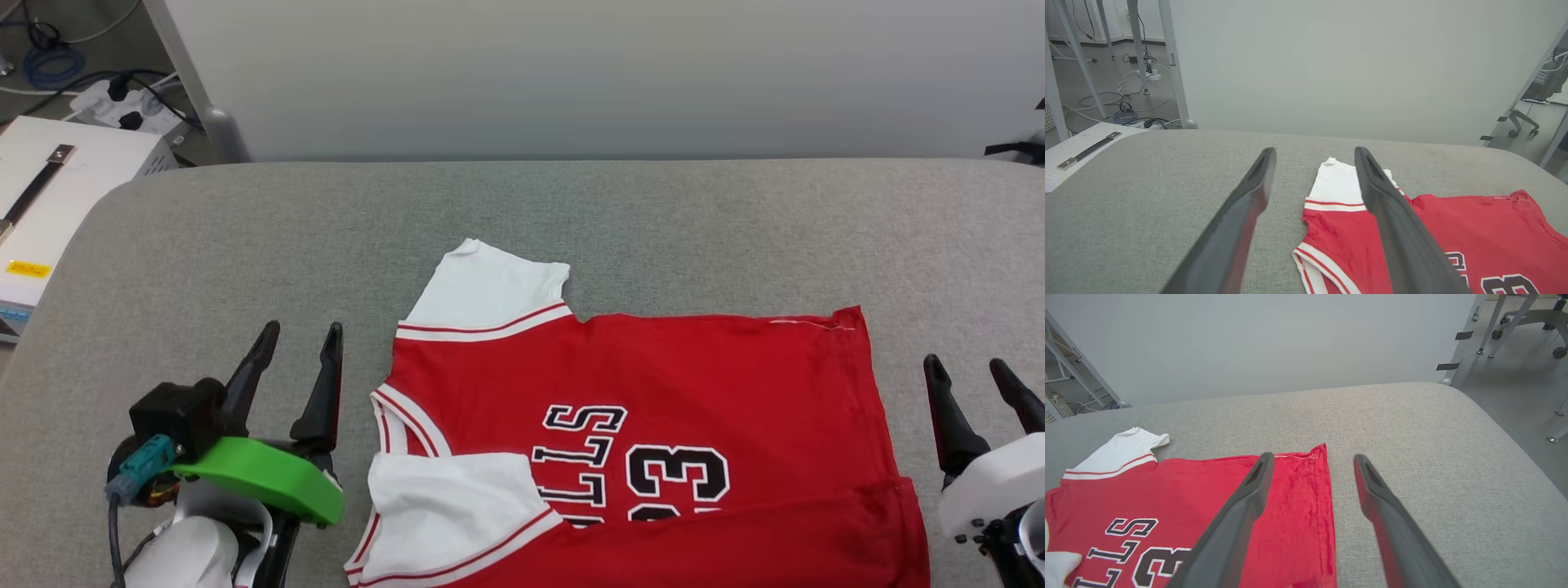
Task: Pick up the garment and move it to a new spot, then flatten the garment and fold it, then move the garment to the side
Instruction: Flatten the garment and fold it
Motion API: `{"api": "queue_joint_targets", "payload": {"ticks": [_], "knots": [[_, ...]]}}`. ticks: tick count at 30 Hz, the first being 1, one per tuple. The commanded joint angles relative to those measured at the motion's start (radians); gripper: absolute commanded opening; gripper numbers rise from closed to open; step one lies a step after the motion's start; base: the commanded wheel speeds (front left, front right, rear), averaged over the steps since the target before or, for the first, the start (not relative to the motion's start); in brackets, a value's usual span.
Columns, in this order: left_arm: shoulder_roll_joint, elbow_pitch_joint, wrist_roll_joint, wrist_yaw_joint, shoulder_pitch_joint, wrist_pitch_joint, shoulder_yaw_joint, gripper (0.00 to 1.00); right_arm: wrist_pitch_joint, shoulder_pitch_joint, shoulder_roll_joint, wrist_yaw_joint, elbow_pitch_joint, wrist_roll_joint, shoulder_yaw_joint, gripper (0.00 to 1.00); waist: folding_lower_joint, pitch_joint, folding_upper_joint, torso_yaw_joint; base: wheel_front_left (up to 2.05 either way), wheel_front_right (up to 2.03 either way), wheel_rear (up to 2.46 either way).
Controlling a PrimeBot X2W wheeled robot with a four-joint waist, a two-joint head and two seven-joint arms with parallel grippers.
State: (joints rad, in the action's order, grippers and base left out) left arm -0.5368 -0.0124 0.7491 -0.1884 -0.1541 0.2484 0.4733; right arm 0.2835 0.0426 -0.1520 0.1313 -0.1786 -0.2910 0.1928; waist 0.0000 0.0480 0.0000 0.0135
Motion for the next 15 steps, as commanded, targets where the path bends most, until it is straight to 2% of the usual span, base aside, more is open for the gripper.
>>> {"api": "queue_joint_targets", "payload": {"ticks": [1, 7, 15], "knots": [[0.005, 0.0, -0.021, 0.018, -0.03, 0.009, -0.007, 1.0, -0.032, -0.023, -0.001, -0.001, -0.012, 0.008, -0.015, 1.0, 0.0, 0.03, 0.0, -0.024, 0.0, 0.0, 0.0], [-0.01, 0.035, -0.067, 0.084, -0.164, -0.011, 0.007, 1.0, -0.148, -0.055, 0.027, -0.001, -0.037, 0.014, -0.043, 1.0, 0.0, 0.106, 0.0, -0.068, 0.0, 0.0, 0.0], [-0.07, 0.151, -0.109, 0.211, -0.452, -0.26, 0.089, 1.0, -0.206, -0.101, 0.05, -0.001, -0.055, 0.059, -0.087, 1.0, 0.0, 0.228, 0.0, -0.131, 0.0, 0.0, 0.0]]}}
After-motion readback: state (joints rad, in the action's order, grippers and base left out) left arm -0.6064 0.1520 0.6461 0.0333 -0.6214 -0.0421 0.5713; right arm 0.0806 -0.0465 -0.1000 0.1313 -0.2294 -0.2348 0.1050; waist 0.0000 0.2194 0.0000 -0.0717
